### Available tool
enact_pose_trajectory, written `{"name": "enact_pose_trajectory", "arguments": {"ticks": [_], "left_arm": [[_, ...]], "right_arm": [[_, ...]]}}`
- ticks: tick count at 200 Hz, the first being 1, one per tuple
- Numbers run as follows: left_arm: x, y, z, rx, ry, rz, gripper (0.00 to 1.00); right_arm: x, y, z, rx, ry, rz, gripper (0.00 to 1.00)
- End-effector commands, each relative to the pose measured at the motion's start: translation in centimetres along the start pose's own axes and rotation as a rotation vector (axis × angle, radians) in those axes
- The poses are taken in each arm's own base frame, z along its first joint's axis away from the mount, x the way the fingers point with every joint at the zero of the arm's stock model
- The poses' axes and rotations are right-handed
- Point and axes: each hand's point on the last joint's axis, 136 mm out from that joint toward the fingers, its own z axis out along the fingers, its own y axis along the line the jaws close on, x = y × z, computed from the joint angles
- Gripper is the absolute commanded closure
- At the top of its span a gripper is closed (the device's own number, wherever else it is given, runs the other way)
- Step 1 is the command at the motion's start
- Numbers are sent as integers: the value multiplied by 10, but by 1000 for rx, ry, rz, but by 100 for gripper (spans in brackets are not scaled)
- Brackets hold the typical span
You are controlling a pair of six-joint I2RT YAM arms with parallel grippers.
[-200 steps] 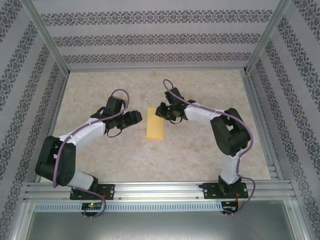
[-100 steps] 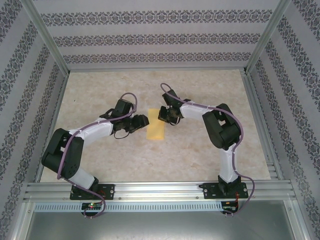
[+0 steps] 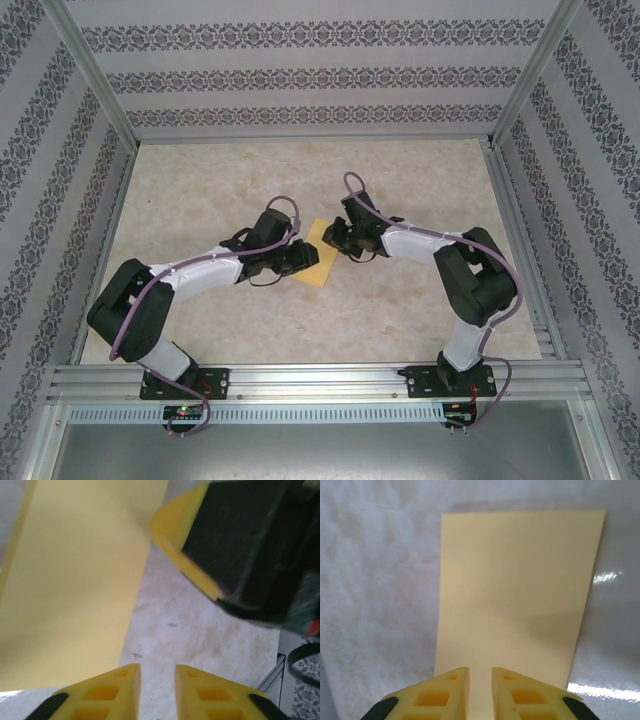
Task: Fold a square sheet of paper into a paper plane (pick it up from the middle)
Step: Rotate the square sheet of paper at the center of the table, then first fold in half a square sheet of paper at the center of the table.
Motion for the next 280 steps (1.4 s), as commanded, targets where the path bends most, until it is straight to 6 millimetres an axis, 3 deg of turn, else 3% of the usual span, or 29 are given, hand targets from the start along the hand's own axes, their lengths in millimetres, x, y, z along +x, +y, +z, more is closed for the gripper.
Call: {"name": "enact_pose_trajectory", "arguments": {"ticks": [1, 42, 81, 162, 205, 280], "left_arm": [[-1, -14, 17, 34, -7, 0, 82], [2, -17, 43, -9, 24, 10, 93], [-1, -3, 55, -101, 14, 6, 96], [9, 22, 69, -163, 47, -18, 100], [6, 32, 67, -226, 36, 7, 100], [4, 11, 77, -112, 48, 31, 100]], "right_arm": [[-9, 1, -10, -105, 4, -52, 82], [-5, -10, -10, -144, 75, -126, 92], [4, -14, -1, -150, 130, -154, 100], [14, -20, 15, -128, 219, -190, 100], [18, -24, 25, -118, 257, -192, 100], [20, -33, 28, -77, 269, -218, 100]]}}
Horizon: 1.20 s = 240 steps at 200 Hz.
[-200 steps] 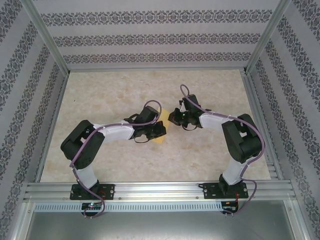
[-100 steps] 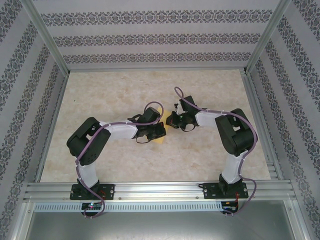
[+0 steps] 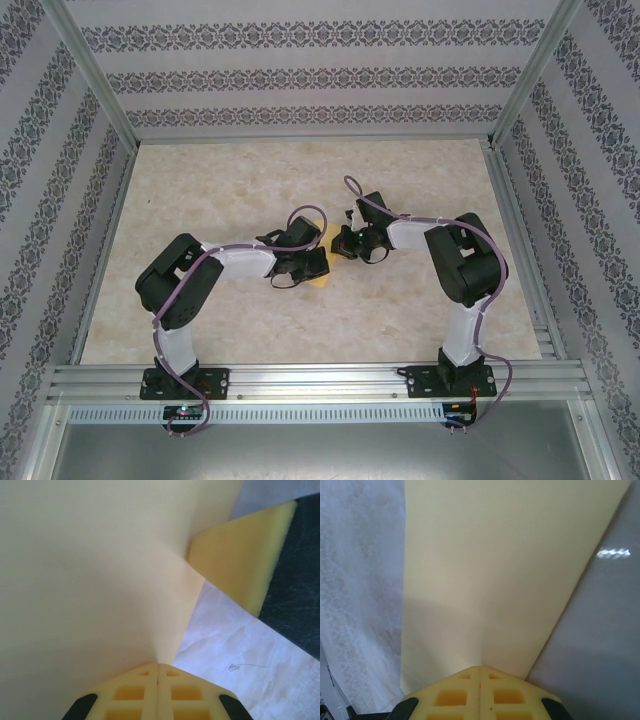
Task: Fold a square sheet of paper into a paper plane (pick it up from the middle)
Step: First fold in half a square sheet of paper at the center of the table.
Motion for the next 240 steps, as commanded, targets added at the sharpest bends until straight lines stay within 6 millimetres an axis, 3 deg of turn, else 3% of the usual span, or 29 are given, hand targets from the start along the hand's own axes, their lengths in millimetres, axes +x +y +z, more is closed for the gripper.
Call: {"name": "enact_pose_trajectory", "arguments": {"ticks": [1, 41, 117, 178, 240], "left_arm": [[-4, -23, 5, 73, -10, 57, 100], [-5, -22, 8, 76, -16, 56, 100], [11, 14, 14, -70, 47, -6, 100], [27, 37, 11, -157, 102, -56, 100], [30, 40, 11, -167, 117, -56, 100]], "right_arm": [[-1, 1, 5, 12, 14, -36, 100], [0, 1, 6, 6, 23, -41, 100], [-6, -13, 7, 49, 17, -52, 100], [-39, -34, -2, 69, -51, 3, 100], [-72, -54, -9, 117, -110, 64, 100]]}}
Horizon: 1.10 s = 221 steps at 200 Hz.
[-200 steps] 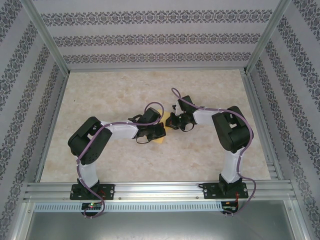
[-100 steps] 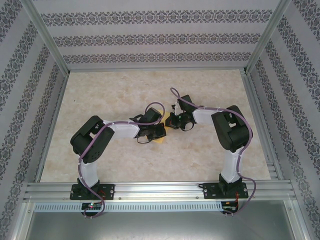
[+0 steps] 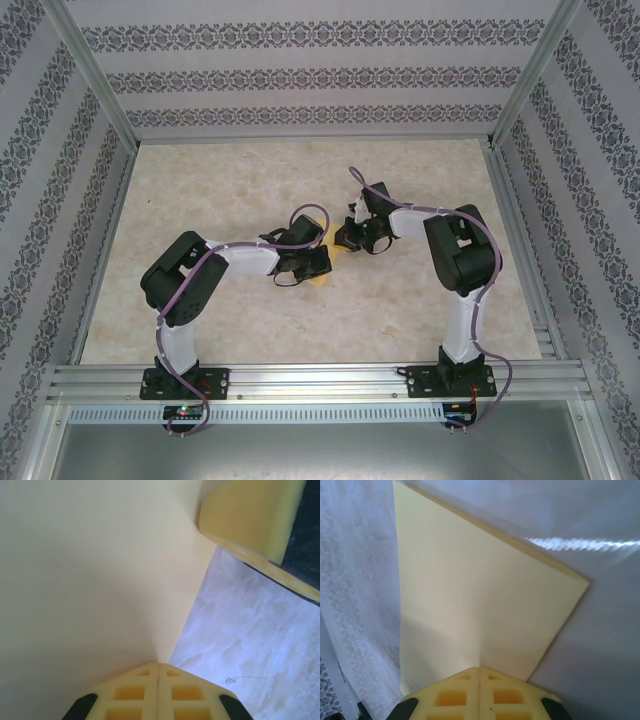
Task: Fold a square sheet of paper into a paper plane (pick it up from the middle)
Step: First fold in half a square sheet of paper at the center of the table.
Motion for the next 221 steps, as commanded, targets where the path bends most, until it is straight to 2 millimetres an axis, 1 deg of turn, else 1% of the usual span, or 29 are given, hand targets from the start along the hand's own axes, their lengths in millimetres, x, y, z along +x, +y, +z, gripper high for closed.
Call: {"name": "enact_pose_trajectory", "arguments": {"ticks": [1, 56, 84, 103, 136, 170, 186, 203, 221], "left_arm": [[34, 40, 4, -155, 116, -46, 100], [37, 41, 5, -152, 126, -45, 100], [37, 40, 7, -146, 130, -45, 100], [38, 40, 8, -148, 134, -44, 100], [39, 43, 9, -155, 140, -47, 100], [41, 44, 10, -158, 147, -51, 100], [41, 44, 10, -161, 149, -49, 100], [40, 42, 10, -159, 147, -43, 100], [37, 40, 10, -154, 142, -38, 100]], "right_arm": [[-45, -39, -8, 132, -143, 30, 100], [-71, -59, -17, 175, -192, 94, 100], [-81, -63, -20, 189, -212, 102, 100], [-89, -62, -23, 193, -223, 102, 100], [-105, -49, -33, 180, -250, 78, 100], [-115, -44, -36, 168, -250, 65, 100], [-119, -31, -42, 135, -260, 37, 100], [-117, -10, -54, 75, -281, -10, 100], [-102, 5, -61, 36, -269, -43, 100]]}}
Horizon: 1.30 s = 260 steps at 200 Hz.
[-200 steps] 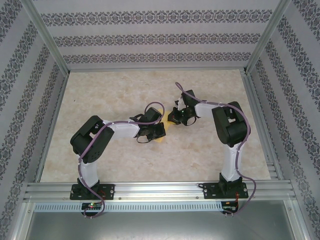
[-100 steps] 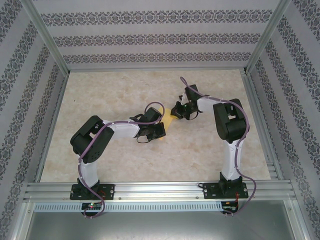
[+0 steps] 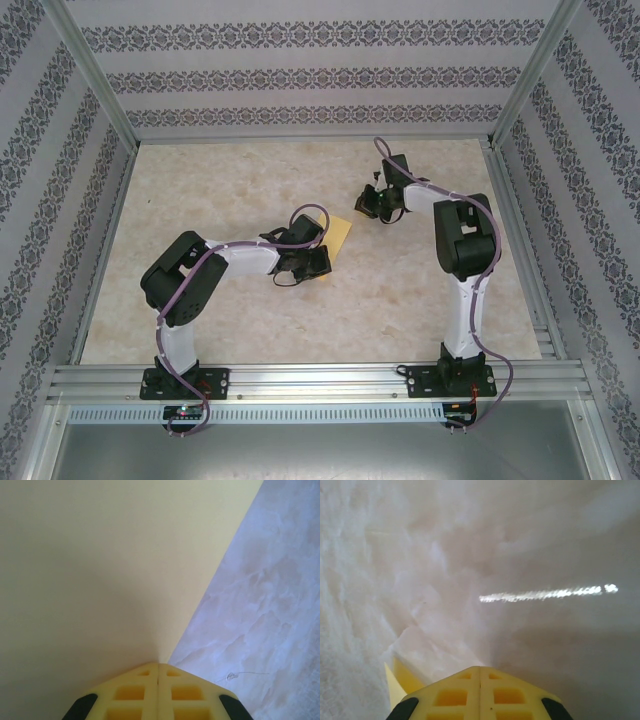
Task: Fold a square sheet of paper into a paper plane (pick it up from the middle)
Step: First fold in half a square sheet of paper at the center of the table.
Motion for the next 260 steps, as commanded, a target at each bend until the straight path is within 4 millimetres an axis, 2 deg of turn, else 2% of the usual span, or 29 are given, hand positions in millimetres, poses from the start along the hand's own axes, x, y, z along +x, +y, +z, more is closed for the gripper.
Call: {"name": "enact_pose_trajectory", "arguments": {"ticks": [1, 14, 43, 63, 78, 105, 133, 163, 209, 232, 260], "left_arm": [[34, 38, 12, -142, 120, -32, 100], [33, 37, 12, -142, 119, -30, 100], [31, 33, 12, -133, 116, -19, 100], [31, 32, 11, -133, 116, -15, 100], [30, 33, 10, -135, 115, -16, 100], [34, 37, 11, -156, 134, -27, 100], [43, 47, 10, -211, 171, -44, 100], [47, 57, 9, -248, 179, -58, 100], [52, 59, 8, -234, 182, -67, 100], [52, 57, 9, -225, 182, -62, 100], [48, 50, 10, -207, 176, -44, 100]], "right_arm": [[5, 37, -26, -94, -28, -90, 100], [24, 42, -26, -110, 3, -101, 100], [67, 43, -13, -111, 86, -113, 100], [82, 41, -4, -108, 121, -107, 100], [86, 37, 2, -101, 136, -102, 100], [78, 28, 11, -61, 133, -89, 100], [61, 5, 17, 7, 114, -34, 100], [41, -6, 13, 29, 67, -6, 100], [13, -22, 10, 21, 20, 39, 100], [4, -16, 5, 5, 6, 28, 100], [6, 15, -16, -85, -21, -29, 100]]}}
